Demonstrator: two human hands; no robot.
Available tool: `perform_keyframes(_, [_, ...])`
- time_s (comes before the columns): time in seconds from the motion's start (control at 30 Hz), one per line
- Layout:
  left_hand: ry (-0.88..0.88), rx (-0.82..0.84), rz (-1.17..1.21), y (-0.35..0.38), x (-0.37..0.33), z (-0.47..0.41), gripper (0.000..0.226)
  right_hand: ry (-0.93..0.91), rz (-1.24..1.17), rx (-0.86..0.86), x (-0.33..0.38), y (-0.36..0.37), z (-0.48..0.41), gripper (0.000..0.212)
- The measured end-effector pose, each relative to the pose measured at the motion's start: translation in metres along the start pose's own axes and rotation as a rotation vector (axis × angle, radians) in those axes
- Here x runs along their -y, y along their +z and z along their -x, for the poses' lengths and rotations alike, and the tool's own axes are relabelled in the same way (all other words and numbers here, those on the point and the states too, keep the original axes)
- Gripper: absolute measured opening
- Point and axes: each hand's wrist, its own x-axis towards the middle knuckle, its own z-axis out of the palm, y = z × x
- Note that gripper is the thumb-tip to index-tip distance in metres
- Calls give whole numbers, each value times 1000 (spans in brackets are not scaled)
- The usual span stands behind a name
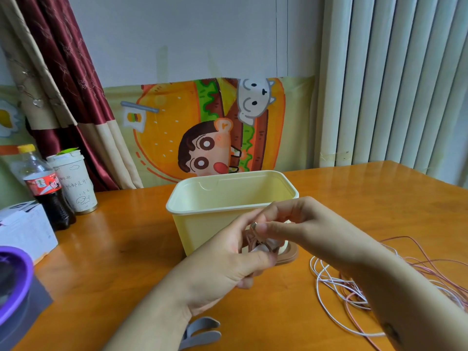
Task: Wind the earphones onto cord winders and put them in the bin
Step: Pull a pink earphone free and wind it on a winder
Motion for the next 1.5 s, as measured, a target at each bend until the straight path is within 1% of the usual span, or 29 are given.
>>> perform_keyframes(0.1, [-27, -23, 28, -2, 0, 0, 67, 0, -76, 37, -1, 0, 0, 23])
perform_keyframes(0.23, [-38, -35, 32, -5, -2, 1, 79, 8, -168, 67, -4, 0, -2, 19])
perform_keyframes(0.4, [-44, -70, 21, -7, -4, 4, 82, 11, -245, 101, -6, 3, -3, 14])
perform_keyframes(0.53, [-28, -117, -9, -6, -1, 0, 75, -12, -178, 30, -8, 3, -3, 19])
perform_keyframes(0.6, [1, -99, -48, -6, 1, -1, 64, -22, -146, -22, -8, 4, -3, 22])
perform_keyframes(0.67, [22, -73, -64, -7, 2, -2, 59, -38, -132, -56, -8, 5, -3, 26])
perform_keyframes(0.77, [23, -88, -20, -9, 1, -2, 63, -27, -147, -85, -9, 4, -4, 30])
perform_keyframes(0.87, [1, -123, 55, -11, 0, -3, 69, 37, -143, -111, -13, -3, -5, 33])
perform_keyframes(0.97, [-12, -167, 112, -15, 1, -3, 73, 129, -201, -22, -16, -9, -3, 39])
perform_keyframes(1.07, [18, -209, 171, -17, 0, -2, 70, 131, -289, 5, -15, -9, -1, 35])
perform_keyframes(1.2, [70, -263, 198, -20, 0, -3, 70, 120, -400, -139, -18, -6, -5, 22])
perform_keyframes(1.27, [76, -298, 109, -23, -1, -1, 70, 106, -424, -228, -19, -3, -8, 20])
perform_keyframes(1.33, [77, -393, -116, -28, -2, 0, 66, 81, -400, -345, -19, -1, -13, 14])
perform_keyframes(1.37, [77, -464, -269, -32, -1, 0, 62, 73, -331, -420, -19, 0, -18, 10])
perform_keyframes(1.43, [44, -578, -563, -39, 1, 1, 58, 55, -77, -564, -20, 0, -30, 4])
perform_keyframes(1.5, [-5, -622, -687, -45, 5, 2, 55, 20, 167, -627, -20, 0, -46, 4])
